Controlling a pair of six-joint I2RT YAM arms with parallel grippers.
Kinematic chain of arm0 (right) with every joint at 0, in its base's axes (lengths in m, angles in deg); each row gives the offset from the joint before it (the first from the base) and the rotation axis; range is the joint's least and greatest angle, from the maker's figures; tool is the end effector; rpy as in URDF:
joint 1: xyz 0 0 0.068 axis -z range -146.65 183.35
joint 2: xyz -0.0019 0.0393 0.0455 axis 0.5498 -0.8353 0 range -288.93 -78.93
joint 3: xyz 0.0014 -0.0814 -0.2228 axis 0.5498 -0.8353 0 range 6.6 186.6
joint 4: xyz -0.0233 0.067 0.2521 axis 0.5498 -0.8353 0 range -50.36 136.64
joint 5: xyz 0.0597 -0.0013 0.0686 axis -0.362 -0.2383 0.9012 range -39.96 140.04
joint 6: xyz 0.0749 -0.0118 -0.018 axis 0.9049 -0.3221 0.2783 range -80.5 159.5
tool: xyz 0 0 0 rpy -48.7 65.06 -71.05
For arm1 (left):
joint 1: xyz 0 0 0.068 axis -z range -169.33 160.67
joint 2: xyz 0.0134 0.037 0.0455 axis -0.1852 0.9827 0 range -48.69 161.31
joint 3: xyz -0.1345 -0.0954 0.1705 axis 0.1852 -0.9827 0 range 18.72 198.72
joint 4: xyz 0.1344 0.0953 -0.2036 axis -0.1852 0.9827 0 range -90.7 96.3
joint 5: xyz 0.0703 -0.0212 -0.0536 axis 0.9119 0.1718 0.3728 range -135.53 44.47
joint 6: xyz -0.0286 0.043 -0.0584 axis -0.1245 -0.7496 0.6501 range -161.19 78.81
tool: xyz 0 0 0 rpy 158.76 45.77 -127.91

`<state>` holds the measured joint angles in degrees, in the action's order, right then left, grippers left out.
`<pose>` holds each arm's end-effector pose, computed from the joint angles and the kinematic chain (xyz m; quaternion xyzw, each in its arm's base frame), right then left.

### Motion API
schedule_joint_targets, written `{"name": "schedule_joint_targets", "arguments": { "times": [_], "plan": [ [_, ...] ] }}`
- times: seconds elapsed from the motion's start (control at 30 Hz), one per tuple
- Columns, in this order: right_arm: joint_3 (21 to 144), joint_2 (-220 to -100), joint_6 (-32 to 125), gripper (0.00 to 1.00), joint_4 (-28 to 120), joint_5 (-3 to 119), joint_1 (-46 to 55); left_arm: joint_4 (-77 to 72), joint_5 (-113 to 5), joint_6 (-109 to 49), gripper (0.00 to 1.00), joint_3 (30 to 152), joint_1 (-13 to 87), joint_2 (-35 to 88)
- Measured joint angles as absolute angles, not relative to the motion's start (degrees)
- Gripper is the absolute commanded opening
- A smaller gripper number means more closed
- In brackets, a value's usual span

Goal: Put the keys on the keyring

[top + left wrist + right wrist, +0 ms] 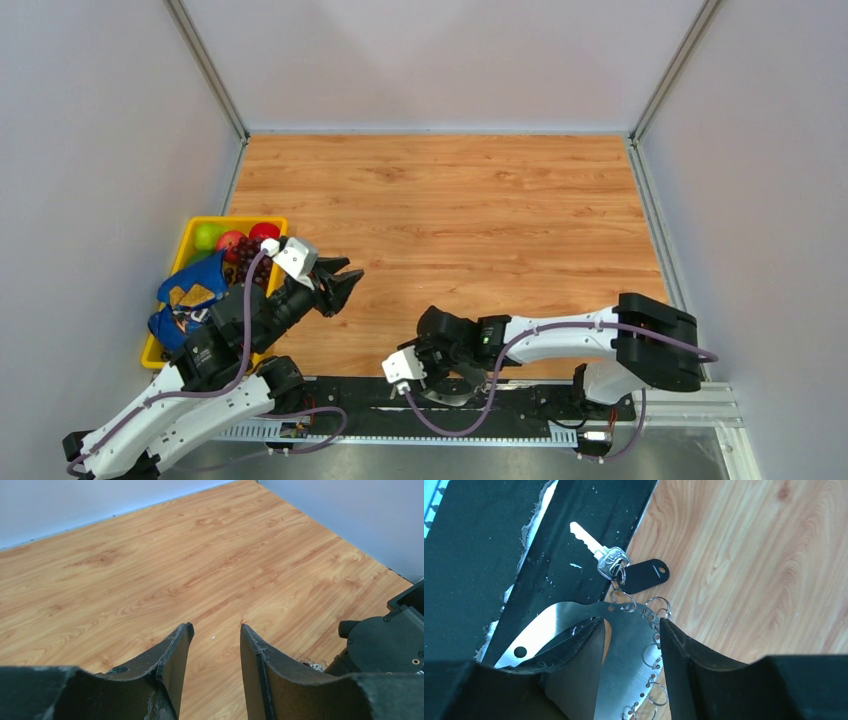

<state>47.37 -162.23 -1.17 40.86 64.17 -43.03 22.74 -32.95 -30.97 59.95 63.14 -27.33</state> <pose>0.0566 0.3023 0.1137 -0.8138 0.4470 0.2177 0.3008 0.1077 -0.1164 0.3274 0.1911 0.7028 -0.2859 0.6228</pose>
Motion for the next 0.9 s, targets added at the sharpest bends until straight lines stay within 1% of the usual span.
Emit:
{"name": "schedule_joint_targets", "arguments": {
  "times": [0.27, 0.43, 0.57, 0.9],
  "plan": [
    [49.8, -166.98, -3.44, 0.48, 39.24, 65.88, -43.03, 23.38, -32.95, -31.0, 0.5, 59.67, 62.57, -27.79],
    [51.24, -168.57, -4.49, 0.44, 38.94, 66.64, -42.92, 23.68, -33.01, -31.0, 0.5, 59.65, 61.81, -27.92],
    [52.18, -169.91, -4.97, 0.39, 38.72, 67.63, -42.35, 23.75, -33.41, -31.02, 0.5, 59.65, 60.87, -27.9],
    [52.58, -171.0, -5.65, 0.34, 37.34, 69.05, -41.43, 23.77, -34.11, -31.02, 0.5, 59.65, 60.36, -27.72]
  ]
}}
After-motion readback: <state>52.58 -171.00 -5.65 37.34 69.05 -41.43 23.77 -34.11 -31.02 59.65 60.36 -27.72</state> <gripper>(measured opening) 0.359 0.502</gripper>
